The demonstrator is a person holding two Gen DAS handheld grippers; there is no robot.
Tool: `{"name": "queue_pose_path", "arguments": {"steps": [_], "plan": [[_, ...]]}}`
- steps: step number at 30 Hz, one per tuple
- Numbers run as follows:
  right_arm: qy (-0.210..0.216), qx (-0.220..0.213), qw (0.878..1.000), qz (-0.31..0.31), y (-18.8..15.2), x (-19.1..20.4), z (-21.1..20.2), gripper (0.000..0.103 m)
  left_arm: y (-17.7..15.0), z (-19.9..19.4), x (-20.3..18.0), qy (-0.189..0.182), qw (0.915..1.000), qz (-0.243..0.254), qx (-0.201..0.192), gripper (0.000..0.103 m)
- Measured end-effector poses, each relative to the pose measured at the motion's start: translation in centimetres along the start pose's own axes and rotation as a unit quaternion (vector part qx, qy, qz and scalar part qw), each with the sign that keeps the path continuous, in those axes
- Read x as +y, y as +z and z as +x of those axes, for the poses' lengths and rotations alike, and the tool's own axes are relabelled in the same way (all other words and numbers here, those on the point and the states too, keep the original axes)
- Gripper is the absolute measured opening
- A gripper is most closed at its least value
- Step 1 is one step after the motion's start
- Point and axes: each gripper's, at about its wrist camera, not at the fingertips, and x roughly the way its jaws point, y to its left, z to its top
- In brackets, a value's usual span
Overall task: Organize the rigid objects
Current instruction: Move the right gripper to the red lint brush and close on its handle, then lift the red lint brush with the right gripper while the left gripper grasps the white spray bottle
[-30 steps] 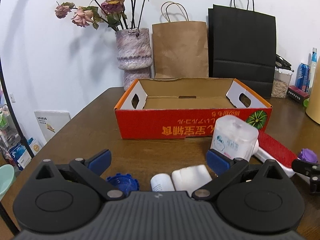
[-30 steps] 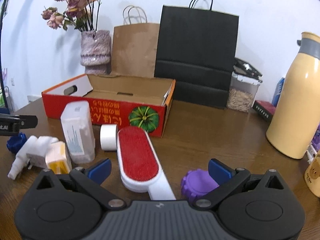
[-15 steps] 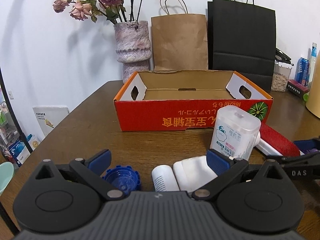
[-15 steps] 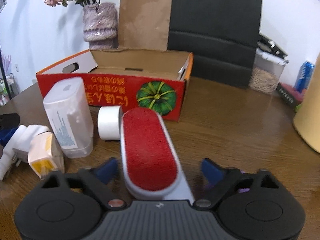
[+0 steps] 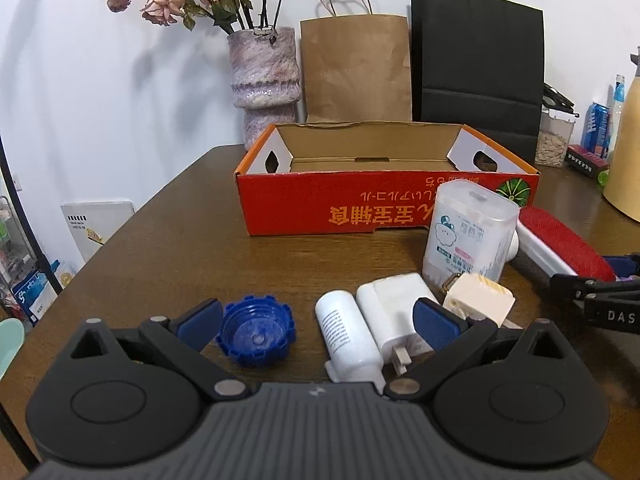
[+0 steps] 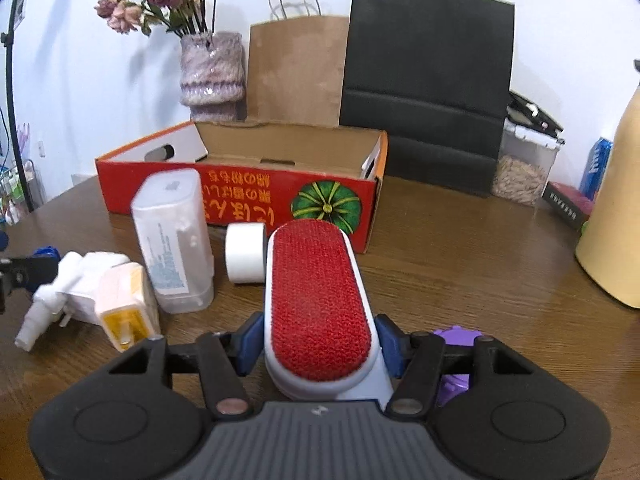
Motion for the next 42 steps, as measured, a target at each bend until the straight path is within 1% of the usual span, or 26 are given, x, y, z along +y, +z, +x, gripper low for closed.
{"name": "queue_pose_path", "arguments": {"steps": [3,7,12,18,24,27,32,33,35,37,40,42], "plan": [[-0.004,-0.011,1.000,0.002,-0.3,0.2,-0.9,0.058,-0.4,-0.3,0.3,-0.003,1.0000,0.000,0.000,0.103],[-0.013,-0.020,1.000,0.008,-0.6,0.2,-2.1,0.058,-0.9,-0.3,0.5,-0.004,0.9999,0.003,0.009,0.103],[-0.022,-0.029,0.999,0.016,-1.3,0.4,-3.3,0.058,-1.1,0.0,1.1,0.001,0.9998,-0.008,0.020,0.103],[-0.027,-0.036,0.999,0.021,-1.9,0.7,-4.2,0.058,-1.3,0.7,1.4,0.004,0.9993,-0.015,0.035,0.096],[-0.029,-0.037,0.999,0.019,-2.2,1.0,-4.5,0.058,-1.3,0.9,1.7,0.010,0.9989,-0.027,0.036,0.090],[-0.030,-0.036,0.999,0.018,-2.2,1.1,-4.4,0.058,-1.1,1.2,1.6,0.011,0.9989,-0.024,0.037,0.088],[-0.032,-0.036,0.999,0.019,-2.2,1.1,-4.4,0.058,-0.9,2.0,1.2,0.009,0.9989,-0.015,0.044,0.072],[-0.033,-0.036,0.999,0.019,-2.2,1.1,-4.4,0.058,-0.8,2.3,1.1,0.006,0.9987,-0.013,0.050,0.071],[-0.034,-0.036,0.999,0.019,-2.2,1.1,-4.3,0.058,-0.7,2.8,1.1,-0.002,0.9984,-0.012,0.056,0.063],[-0.035,-0.036,0.999,0.020,-2.2,1.1,-4.3,0.058,-0.7,3.1,1.1,-0.010,0.9982,-0.011,0.058,0.057],[-0.035,-0.036,0.999,0.020,-2.2,1.2,-4.3,0.058,-0.4,3.5,0.9,-0.015,0.9983,-0.006,0.056,0.052],[-0.036,-0.036,0.999,0.020,-2.2,1.2,-4.3,0.058,-0.3,3.7,0.7,-0.020,0.9984,-0.001,0.053,0.046]]}}
